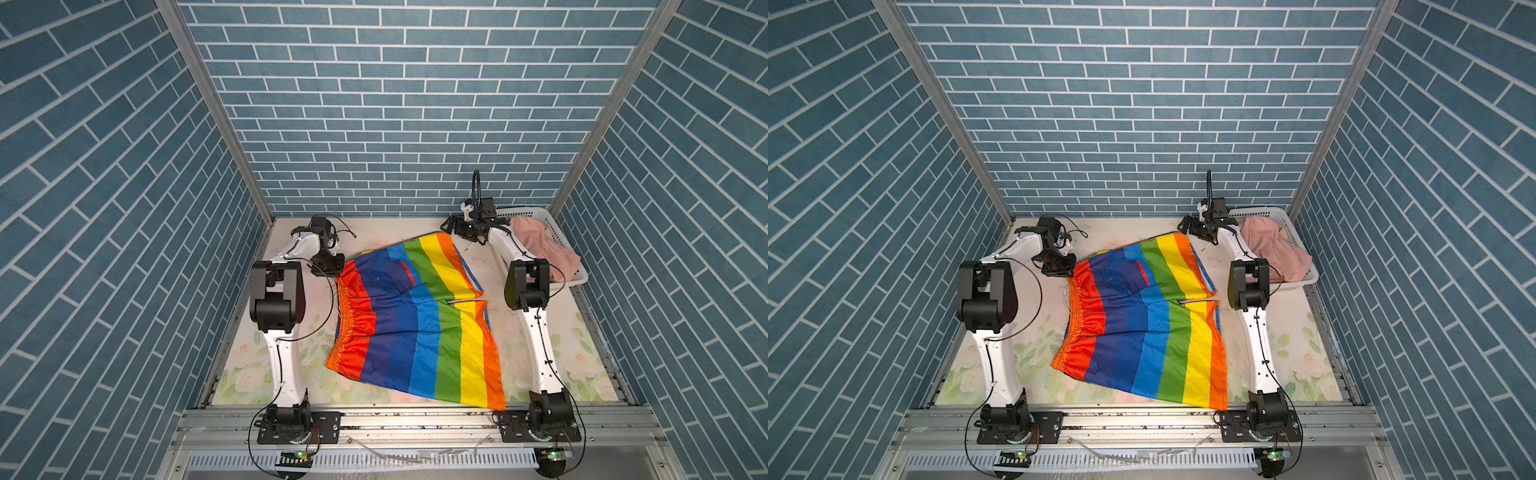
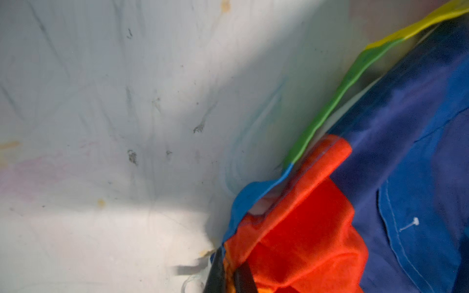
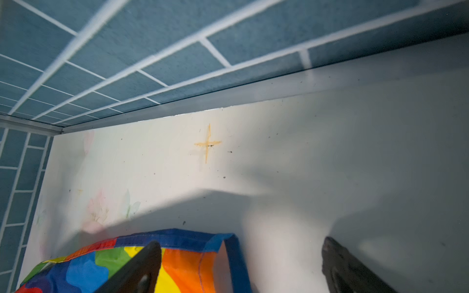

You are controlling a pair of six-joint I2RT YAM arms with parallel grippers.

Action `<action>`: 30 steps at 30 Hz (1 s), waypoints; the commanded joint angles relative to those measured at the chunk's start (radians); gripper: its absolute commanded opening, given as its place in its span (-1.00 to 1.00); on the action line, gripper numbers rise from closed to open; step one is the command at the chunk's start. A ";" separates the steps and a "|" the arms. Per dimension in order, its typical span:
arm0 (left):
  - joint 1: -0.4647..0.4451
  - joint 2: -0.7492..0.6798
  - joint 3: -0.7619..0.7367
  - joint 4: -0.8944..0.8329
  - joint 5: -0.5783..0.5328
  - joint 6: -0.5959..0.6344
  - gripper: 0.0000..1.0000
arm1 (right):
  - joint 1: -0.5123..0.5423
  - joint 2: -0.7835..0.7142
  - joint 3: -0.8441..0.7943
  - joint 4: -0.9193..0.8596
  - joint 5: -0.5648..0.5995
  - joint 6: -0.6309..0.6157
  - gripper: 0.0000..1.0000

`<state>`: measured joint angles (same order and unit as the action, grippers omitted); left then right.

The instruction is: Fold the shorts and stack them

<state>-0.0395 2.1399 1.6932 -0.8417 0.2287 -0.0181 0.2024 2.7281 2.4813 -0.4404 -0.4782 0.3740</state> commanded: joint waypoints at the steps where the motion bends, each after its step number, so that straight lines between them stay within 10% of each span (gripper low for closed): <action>1: 0.001 0.029 0.041 -0.017 -0.015 0.014 -1.00 | 0.012 0.052 0.020 0.024 -0.096 0.009 0.97; 19: 0.001 0.044 0.072 -0.020 -0.010 0.016 -1.00 | 0.011 0.069 0.013 -0.034 -0.099 0.072 0.37; 30: 0.000 0.046 0.070 -0.016 -0.007 0.014 -1.00 | 0.012 0.102 0.027 0.035 -0.155 0.148 -0.57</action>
<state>-0.0395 2.1723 1.7504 -0.8555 0.2222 -0.0109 0.2104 2.7953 2.5046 -0.3908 -0.6132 0.4980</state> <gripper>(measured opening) 0.078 0.243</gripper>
